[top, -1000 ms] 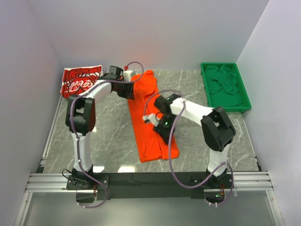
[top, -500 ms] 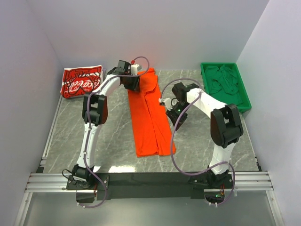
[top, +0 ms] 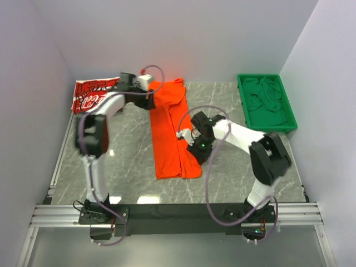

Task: Fold and stack the t-shirts
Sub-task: Fold the tshirt

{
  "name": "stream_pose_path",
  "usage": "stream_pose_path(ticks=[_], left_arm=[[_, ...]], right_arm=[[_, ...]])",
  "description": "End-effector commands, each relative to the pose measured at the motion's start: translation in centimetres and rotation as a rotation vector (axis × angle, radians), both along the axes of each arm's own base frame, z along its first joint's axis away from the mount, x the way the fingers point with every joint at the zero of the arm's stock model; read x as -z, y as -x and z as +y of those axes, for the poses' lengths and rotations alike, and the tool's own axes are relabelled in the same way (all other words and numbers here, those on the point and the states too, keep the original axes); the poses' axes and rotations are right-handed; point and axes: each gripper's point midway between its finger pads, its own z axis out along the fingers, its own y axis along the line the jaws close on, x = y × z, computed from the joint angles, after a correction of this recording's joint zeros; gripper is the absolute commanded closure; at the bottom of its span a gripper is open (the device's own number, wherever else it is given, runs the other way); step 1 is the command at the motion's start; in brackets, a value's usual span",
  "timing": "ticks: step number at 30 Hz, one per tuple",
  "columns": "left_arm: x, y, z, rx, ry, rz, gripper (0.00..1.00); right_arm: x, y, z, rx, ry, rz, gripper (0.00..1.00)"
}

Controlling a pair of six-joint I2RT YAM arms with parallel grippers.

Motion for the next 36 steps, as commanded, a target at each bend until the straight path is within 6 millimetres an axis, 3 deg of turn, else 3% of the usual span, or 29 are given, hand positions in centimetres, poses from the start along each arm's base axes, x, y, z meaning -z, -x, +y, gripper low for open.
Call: stream_pose_path(ticks=[1, 2, 3, 4, 5, 6, 7, 8, 9, 10, 11, 12, 13, 15, 16, 18, 19, 24, 29, 33, 36], left_arm=[[-16.4, 3.8, 1.4, 0.123, 0.143, -0.393, 0.36], [-13.3, 7.0, 1.7, 0.172, 0.132, -0.343, 0.35], [-16.4, 9.7, 2.3, 0.192, 0.129, -0.419, 0.35], [-13.2, 12.9, 2.6, 0.21, 0.123, -0.347, 0.35], [-13.0, 14.7, 2.9, 0.244, 0.098, -0.368, 0.35], [-14.8, 17.4, 3.0, 0.27, 0.097, -0.421, 0.35], [-11.7, 20.4, 3.3, 0.29, 0.093, -0.343, 0.34], [-11.0, 22.3, 3.4, 0.323, 0.081, -0.338, 0.34], [-11.8, 24.4, 3.5, 0.403, 0.037, -0.435, 0.34], [-9.4, 26.8, 3.5, 0.443, 0.033, -0.399, 0.34], [-8.4, 28.3, 3.6, 0.489, 0.007, -0.413, 0.34], [-8.8, 29.8, 3.5, 0.523, -0.009, -0.465, 0.34], [-6.9, 31.6, 2.9, 0.574, -0.021, -0.44, 0.34], [-6.0, 33.4, 2.1, 0.648, -0.062, -0.488, 0.34], [-4.4, 35.2, 1.0, 0.725, -0.069, -0.475, 0.34], [-3.5, 35.3, 0.2, 0.753, -0.119, -0.526, 0.35], [-2.2, 36.6, -0.6, 0.809, -0.125, -0.514, 0.35], [1.0, 37.0, -2.6, 0.893, -0.192, -0.495, 0.36], [2.4, 37.2, -4.3, 0.981, -0.23, -0.53, 0.36], [4.6, 37.0, -4.4, 1.014, -0.291, -0.472, 0.44], [6.1, 36.5, -4.0, 1.022, -0.351, -0.431, 0.55]], right_arm=[[-3.4, 0.1, 0.2, -0.104, -0.097, -0.221, 0.7], [-2.4, 1.1, -0.8, -0.133, -0.079, -0.236, 0.68], [-3.9, 0.6, -0.6, -0.187, -0.125, -0.353, 0.65], [-2.6, 2.1, -1.2, -0.233, -0.115, -0.36, 0.64], [-2.6, 2.3, -1.4, -0.263, -0.116, -0.408, 0.62], [-2.8, 2.0, -1.1, -0.324, -0.135, -0.478, 0.61], [-3.5, 2.3, -1.1, -0.352, -0.159, -0.54, 0.58], [-2.3, 3.5, -1.4, -0.401, -0.152, -0.544, 0.57], [-2.9, 3.3, -0.9, -0.442, -0.179, -0.619, 0.56], [-2.8, 3.4, -0.8, -0.463, -0.19, -0.646, 0.54], [-1.8, 4.3, -0.8, -0.501, -0.19, -0.649, 0.53], [-2.0, 3.9, -0.1, -0.526, -0.214, -0.7, 0.52], [-2.0, 4.0, 0.1, -0.548, -0.223, -0.725, 0.52], [-1.1, 4.5, 0.5, -0.621, -0.231, -0.758, 0.52], [-0.6, 4.7, 0.5, -0.65, -0.227, -0.763, 0.52], [0.4, 4.8, 0.8, -0.711, -0.221, -0.797, 0.52], [0.9, 4.8, 0.6, -0.724, -0.207, -0.802, 0.52], [1.7, 4.1, 1.3, -0.758, -0.184, -0.814, 0.52], [2.5, 4.1, 1.4, -0.803, -0.169, -0.8, 0.52], [3.6, 4.4, 0.9, -0.836, -0.128, -0.741, 0.58], [3.9, 4.6, 0.8, -0.85, -0.118, -0.712, 0.7]])
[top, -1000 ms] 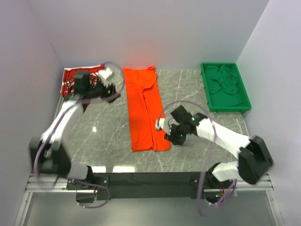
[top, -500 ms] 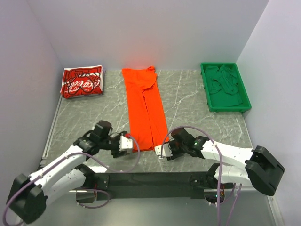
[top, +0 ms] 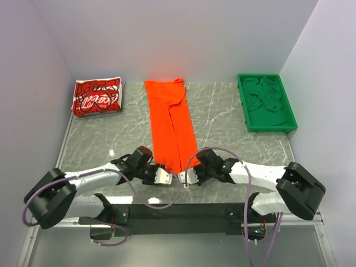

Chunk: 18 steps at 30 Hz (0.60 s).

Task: Fold and stack the t-shirts
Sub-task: Fold the tshirt

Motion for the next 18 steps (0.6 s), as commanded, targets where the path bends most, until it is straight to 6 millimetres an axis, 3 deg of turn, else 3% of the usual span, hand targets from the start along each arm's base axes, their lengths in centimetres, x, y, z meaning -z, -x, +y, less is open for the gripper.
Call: stream_pose_path(ticks=[1, 5, 6, 9, 14, 15, 18], left_arm=[[0.5, -2.2, 0.0, -0.012, -0.064, -0.078, 0.58], [0.9, -2.7, 0.1, -0.023, -0.082, -0.099, 0.75], [0.6, -2.8, -0.1, -0.022, -0.077, -0.097, 0.83], [-0.1, -2.1, -0.3, -0.004, -0.054, -0.071, 0.97], [-2.8, 0.0, -0.7, 0.029, 0.028, -0.021, 0.99], [-4.3, 0.6, -1.3, 0.049, 0.08, -0.008, 0.99], [-6.3, 2.3, -1.2, 0.055, 0.132, 0.051, 0.99]], right_arm=[[0.6, 0.4, -0.3, -0.024, 0.058, 0.025, 0.73], [0.4, 0.3, -0.2, 0.012, 0.055, 0.049, 0.94], [0.1, 0.6, -0.3, 0.019, 0.055, 0.063, 1.0], [-1.2, 1.1, 0.2, 0.056, 0.018, 0.107, 1.0], [-3.9, 2.8, 1.2, 0.062, -0.052, 0.143, 1.0], [-4.4, 3.2, 1.1, 0.062, -0.057, 0.143, 1.0], [-5.8, 3.7, 1.2, 0.076, -0.071, 0.159, 1.0]])
